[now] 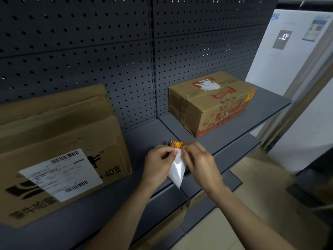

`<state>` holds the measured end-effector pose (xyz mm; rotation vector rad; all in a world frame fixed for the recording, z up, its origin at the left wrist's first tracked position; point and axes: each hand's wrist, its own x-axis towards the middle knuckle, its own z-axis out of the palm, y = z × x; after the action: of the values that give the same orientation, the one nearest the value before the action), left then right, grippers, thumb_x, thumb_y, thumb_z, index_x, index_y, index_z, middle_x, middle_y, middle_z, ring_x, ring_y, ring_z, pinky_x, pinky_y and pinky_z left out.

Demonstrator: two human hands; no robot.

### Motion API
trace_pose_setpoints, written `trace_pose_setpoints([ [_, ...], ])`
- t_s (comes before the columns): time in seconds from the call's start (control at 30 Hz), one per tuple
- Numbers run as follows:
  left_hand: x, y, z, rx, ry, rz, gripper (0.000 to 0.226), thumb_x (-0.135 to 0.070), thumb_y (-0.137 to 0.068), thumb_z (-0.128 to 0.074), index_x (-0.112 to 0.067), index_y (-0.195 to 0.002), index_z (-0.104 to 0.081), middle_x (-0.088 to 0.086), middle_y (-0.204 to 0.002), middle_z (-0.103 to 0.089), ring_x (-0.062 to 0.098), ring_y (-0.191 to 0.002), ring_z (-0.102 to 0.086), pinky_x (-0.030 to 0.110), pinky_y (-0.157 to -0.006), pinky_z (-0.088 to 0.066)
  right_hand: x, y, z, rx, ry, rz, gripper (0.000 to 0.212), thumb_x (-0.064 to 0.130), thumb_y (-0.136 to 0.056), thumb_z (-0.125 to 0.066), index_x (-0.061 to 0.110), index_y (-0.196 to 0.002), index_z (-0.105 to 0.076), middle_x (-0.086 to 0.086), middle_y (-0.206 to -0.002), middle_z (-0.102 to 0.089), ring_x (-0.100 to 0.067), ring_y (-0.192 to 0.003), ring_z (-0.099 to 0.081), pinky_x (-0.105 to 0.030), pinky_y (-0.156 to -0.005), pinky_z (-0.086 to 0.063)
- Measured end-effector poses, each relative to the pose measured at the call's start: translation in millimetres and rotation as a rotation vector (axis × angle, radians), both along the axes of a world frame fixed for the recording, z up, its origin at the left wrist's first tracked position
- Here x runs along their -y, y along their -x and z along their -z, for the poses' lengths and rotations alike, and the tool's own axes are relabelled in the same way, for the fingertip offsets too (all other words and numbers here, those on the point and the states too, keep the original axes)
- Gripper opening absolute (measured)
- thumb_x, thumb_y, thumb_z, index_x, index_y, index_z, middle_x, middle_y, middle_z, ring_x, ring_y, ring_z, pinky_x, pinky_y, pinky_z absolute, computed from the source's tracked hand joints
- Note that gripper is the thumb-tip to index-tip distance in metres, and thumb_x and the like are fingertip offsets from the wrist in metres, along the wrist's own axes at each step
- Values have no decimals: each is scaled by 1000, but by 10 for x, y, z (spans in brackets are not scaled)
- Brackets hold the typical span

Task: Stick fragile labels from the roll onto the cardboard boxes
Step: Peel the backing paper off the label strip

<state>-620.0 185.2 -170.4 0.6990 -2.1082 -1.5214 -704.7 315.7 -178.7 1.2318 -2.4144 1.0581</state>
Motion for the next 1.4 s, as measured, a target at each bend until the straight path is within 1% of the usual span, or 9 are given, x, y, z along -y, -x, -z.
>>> trace_pose_setpoints([
  [0.13,39,-8,-42,-18,135,-18,8,-9,-87,-70,-13,-91,-76,-5,-97,-68,2,-88,-64,14,-74,-51,28,-13,-44,-84,-34,50,33,39,-102,-37,18,-106,-62,3,-107,-64,-28,-76,-67,-41,-58,-54],
  [0.27,79,-24,-92,-25,217,-32,9,-8,-86,-71,-11,-93,-77,-9,-95,-66,0,-88,-62,3,-71,-44,44,-33,-88,-12,-3,60,17,28,-102,-48,18,-106,-61,1,-100,-66,-26,-77,-66,-41,-64,-53],
  [0.4,104,-57,-114,-14,263,-25,11,-10,-85,-72,-12,-95,-77,-6,-100,-67,5,-94,-63,6,-73,-46,51,-28,-142,125,52,72,13,25,-101,-52,18,-104,-62,4,-96,-67,-16,-82,-64,-34,-69,-51],
  [0.53,134,-94,-119,3,296,-20,12,-11,-84,-73,-10,-95,-77,-7,-100,-67,5,-94,-63,11,-77,-47,43,14,-168,295,119,82,10,25,-100,-52,22,-97,-61,11,-80,-64,-5,-70,-59,-24,-61,-43],
  [0.73,131,-95,-136,18,364,-30,12,-9,-82,-74,-9,-93,-77,-3,-101,-67,8,-93,-63,2,-75,-41,39,66,-219,560,257,103,15,16,-97,-54,22,-88,-65,4,-81,-72,-10,-78,-67,-26,-71,-51],
  [0.97,115,-117,-132,26,437,-24,9,-10,-81,-74,-9,-89,-77,-3,-100,-64,9,-91,-61,10,-79,-44,20,85,-238,580,232,103,16,13,-96,-53,18,-87,-65,-1,-76,-70,-15,-70,-63,-27,-65,-48],
  [1.17,129,-159,-124,26,460,-7,4,-11,-79,-75,-9,-83,-75,-1,-95,-65,13,-87,-63,27,-81,-52,6,185,-192,662,260,164,19,10,-92,-54,13,-79,-66,-1,-67,-66,-13,-57,-54,-27,-56,-44],
  [1.3,144,-167,-114,22,490,14,2,-8,-79,-74,-9,-80,-73,-5,-89,-62,7,-81,-60,14,-74,-49,-33,288,-185,705,319,251,21,14,-93,-55,6,-78,-66,-18,-75,-68,-17,-62,-54,-30,-58,-43],
  [1.4,170,-154,-102,36,528,16,3,-6,-79,-73,-8,-81,-74,-3,-90,-61,8,-79,-61,3,-69,-42,-105,343,-205,676,341,278,22,16,-95,-54,6,-79,-65,-16,-79,-68,-18,-63,-54,-30,-56,-42],
])
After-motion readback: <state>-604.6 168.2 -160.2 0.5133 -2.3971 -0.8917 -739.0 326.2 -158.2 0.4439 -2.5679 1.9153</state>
